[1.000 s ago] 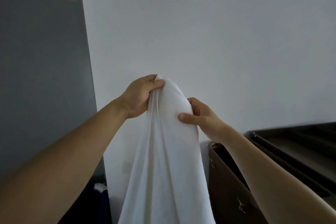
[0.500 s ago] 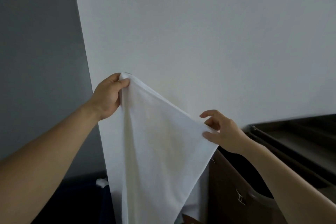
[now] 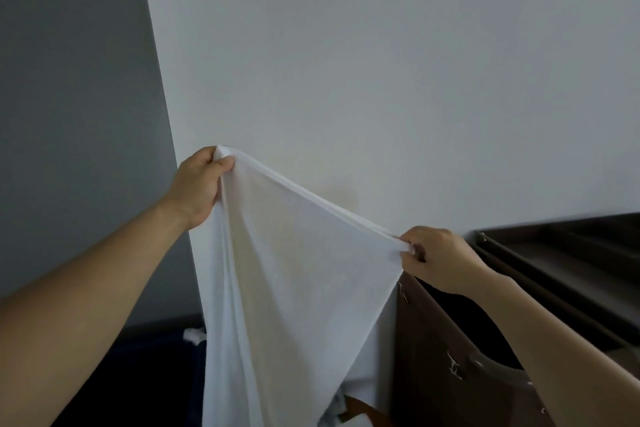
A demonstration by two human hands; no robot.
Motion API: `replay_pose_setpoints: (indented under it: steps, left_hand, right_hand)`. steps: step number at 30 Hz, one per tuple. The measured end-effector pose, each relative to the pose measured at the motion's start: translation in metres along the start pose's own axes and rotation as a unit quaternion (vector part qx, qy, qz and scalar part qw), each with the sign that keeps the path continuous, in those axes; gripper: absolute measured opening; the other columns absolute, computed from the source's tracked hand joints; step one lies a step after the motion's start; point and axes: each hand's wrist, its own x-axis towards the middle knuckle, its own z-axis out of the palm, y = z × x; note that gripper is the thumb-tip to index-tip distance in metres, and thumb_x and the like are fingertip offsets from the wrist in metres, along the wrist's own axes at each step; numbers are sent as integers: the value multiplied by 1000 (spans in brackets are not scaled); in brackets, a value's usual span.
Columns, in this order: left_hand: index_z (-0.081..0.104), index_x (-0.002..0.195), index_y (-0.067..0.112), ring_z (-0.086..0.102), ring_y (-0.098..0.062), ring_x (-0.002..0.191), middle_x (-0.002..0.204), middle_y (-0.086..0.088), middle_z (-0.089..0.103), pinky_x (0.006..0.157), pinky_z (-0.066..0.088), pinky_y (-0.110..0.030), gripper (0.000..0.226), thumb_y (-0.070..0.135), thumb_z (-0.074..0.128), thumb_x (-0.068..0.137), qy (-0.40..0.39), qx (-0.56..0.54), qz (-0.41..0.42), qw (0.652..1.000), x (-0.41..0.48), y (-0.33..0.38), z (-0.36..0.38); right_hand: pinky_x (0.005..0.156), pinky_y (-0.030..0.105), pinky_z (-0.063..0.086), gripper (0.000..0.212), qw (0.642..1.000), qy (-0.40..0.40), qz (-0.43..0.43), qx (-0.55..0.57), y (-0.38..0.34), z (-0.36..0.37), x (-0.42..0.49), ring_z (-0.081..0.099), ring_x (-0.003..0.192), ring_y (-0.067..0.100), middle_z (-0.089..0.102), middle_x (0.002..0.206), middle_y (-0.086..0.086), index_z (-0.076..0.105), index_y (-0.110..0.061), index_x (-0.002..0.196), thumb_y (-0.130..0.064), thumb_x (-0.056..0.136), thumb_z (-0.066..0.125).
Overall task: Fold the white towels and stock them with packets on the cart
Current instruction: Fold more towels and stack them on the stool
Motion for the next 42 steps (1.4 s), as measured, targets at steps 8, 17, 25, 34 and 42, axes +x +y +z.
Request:
replay_pose_setpoints:
  steps: [8, 17, 25, 34, 42]
  left_hand:
    - [63, 88, 13, 60, -23, 85, 94, -8, 63, 79, 51, -39, 13, 11, 55, 97, 23, 3, -42, 999, -8, -23, -17]
    - [54, 81, 11, 44, -23, 75, 79, -9, 47, 62, 37, -35, 23, 29, 66, 74, 73, 57, -70, 993, -27, -52, -39]
    - [63, 112, -3, 63, -23, 94, 103, -12, 66, 88, 49, -40, 25, 17, 54, 100, -151, 8, -73, 986, -57, -28, 11]
    - [62, 119, 0, 65, -21, 99, 106, -9, 68, 86, 54, -30, 28, 13, 53, 96, -266, -46, -115, 956, -72, -2, 29]
    - [65, 117, 6, 66, -12, 89, 99, -2, 69, 72, 53, -23, 23, 13, 53, 99, -189, -2, -81, 979, -71, -2, 21]
  right_hand:
    - [68, 30, 42, 24, 979, -19, -76, -187, -24, -8, 7, 54, 77, 20, 61, 85, -2, 52, -16, 104, -25, 82, 52]
    - [43, 25, 46, 29, 949, 214, -159, -169, -14, -33, 24, 54, 47, 22, 58, 55, -4, 60, -14, 54, -20, 72, 38]
    - [87, 16, 38, 51, 993, -81, -72, 53, -27, 25, 2, 48, 99, -13, 52, 121, -17, 56, -30, 123, -44, 74, 55]
    - [108, 26, 34, 75, 991, -107, -4, 85, -25, 69, -3, 39, 131, 10, 32, 149, -13, 31, -25, 149, -27, 85, 69]
    - [78, 34, 49, 22, 991, -116, 42, 56, 10, 79, -13, 59, 84, 19, 64, 88, -2, 65, -20, 91, -40, 84, 71]
